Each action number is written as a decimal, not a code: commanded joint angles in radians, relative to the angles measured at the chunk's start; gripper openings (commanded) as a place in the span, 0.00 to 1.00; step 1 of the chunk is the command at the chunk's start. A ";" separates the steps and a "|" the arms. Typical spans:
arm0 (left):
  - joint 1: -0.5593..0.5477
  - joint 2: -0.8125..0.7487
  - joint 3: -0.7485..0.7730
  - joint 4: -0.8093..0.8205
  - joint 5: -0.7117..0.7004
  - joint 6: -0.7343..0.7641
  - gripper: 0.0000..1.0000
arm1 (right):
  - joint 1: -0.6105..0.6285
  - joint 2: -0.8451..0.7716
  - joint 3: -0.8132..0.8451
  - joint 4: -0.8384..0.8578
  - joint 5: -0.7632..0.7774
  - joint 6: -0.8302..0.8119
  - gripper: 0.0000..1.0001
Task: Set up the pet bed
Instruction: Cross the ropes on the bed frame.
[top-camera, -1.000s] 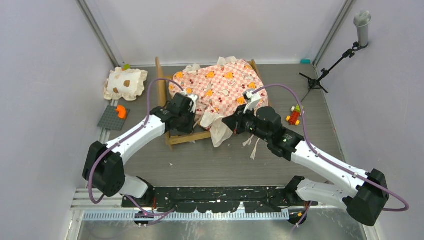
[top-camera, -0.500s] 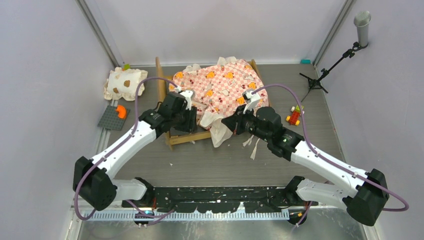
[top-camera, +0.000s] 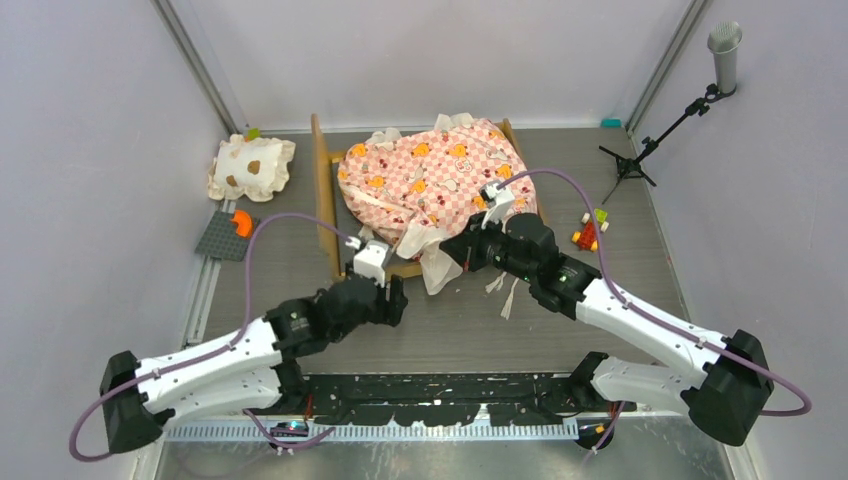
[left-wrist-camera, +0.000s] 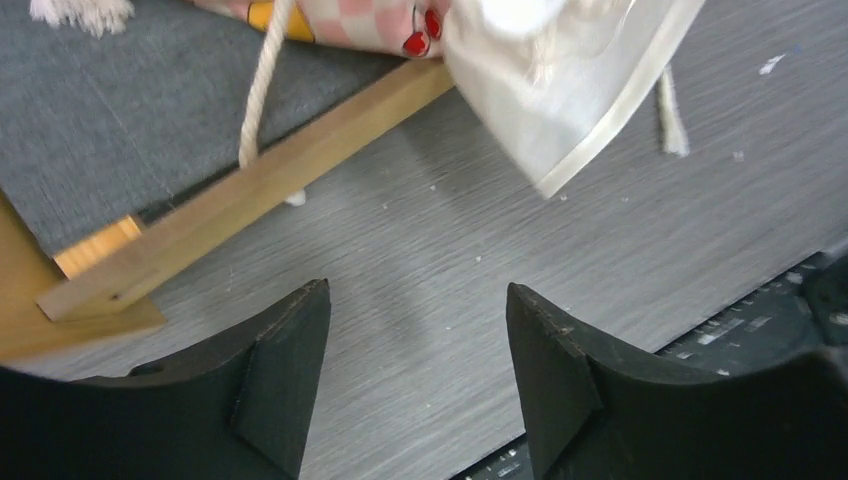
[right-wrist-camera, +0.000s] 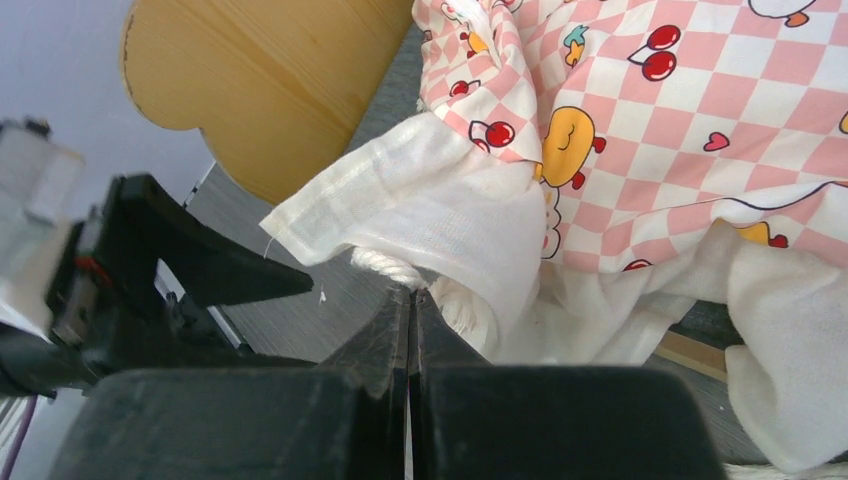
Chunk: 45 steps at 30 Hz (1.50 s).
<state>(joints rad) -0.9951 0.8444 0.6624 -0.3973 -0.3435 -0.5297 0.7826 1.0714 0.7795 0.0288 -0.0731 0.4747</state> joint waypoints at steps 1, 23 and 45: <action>-0.182 0.015 -0.126 0.194 -0.413 -0.144 0.69 | 0.001 0.011 0.001 0.052 -0.016 0.013 0.01; -0.306 0.695 -0.361 1.033 -0.908 -0.395 0.70 | 0.001 0.038 0.021 0.030 -0.051 0.020 0.01; -0.237 1.049 -0.361 1.642 -1.033 -0.141 0.60 | 0.001 0.087 0.032 0.032 -0.067 0.022 0.01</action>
<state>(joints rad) -1.2705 1.8107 0.3328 0.8375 -1.3540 -0.8883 0.7826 1.1545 0.7753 0.0254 -0.1265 0.4919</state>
